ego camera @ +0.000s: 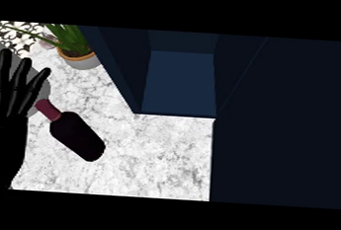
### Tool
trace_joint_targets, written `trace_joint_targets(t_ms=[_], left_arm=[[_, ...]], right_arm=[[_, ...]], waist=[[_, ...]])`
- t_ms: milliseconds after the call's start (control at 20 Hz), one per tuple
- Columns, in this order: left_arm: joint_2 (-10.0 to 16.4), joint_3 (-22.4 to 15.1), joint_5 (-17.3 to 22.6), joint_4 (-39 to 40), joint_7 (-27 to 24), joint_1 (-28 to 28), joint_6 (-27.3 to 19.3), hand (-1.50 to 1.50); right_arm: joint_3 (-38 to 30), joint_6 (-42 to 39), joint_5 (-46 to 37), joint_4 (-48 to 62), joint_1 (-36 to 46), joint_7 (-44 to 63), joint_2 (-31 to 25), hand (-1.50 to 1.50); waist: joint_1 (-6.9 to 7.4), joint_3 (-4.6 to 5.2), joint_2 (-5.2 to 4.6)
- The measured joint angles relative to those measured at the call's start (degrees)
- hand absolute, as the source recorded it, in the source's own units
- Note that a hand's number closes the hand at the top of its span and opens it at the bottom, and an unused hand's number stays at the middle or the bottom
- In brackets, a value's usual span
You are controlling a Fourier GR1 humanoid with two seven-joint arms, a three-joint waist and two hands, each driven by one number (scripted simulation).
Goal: Pick up the wine, place it into the cabinet and close the cabinet
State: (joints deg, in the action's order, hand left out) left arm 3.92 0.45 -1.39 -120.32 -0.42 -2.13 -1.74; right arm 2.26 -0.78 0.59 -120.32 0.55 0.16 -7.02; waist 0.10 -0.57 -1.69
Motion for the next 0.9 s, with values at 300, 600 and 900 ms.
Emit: trace_joint_targets(t_ms=[300,600,900], left_arm=[[3.9,-0.2,14.8,1.7,2.4,1.9,12.3,-1.5],[4.8,-2.7,35.8,2.9,13.1,6.7,19.6,-1.5],[11.2,3.1,54.3,-3.0,25.0,5.9,17.2,-1.5]], right_arm=[[0.8,-0.1,0.3,-1.8,-4.6,-1.7,1.2,-1.5],[4.7,-4.3,4.6,-6.0,-8.8,4.0,-0.1,-1.5],[7.5,-4.6,5.7,-14.5,-11.5,11.4,-0.8,-1.5]], waist=[[-0.62,0.51,1.42],[-0.62,0.66,1.78],[-0.26,0.6,1.86]])
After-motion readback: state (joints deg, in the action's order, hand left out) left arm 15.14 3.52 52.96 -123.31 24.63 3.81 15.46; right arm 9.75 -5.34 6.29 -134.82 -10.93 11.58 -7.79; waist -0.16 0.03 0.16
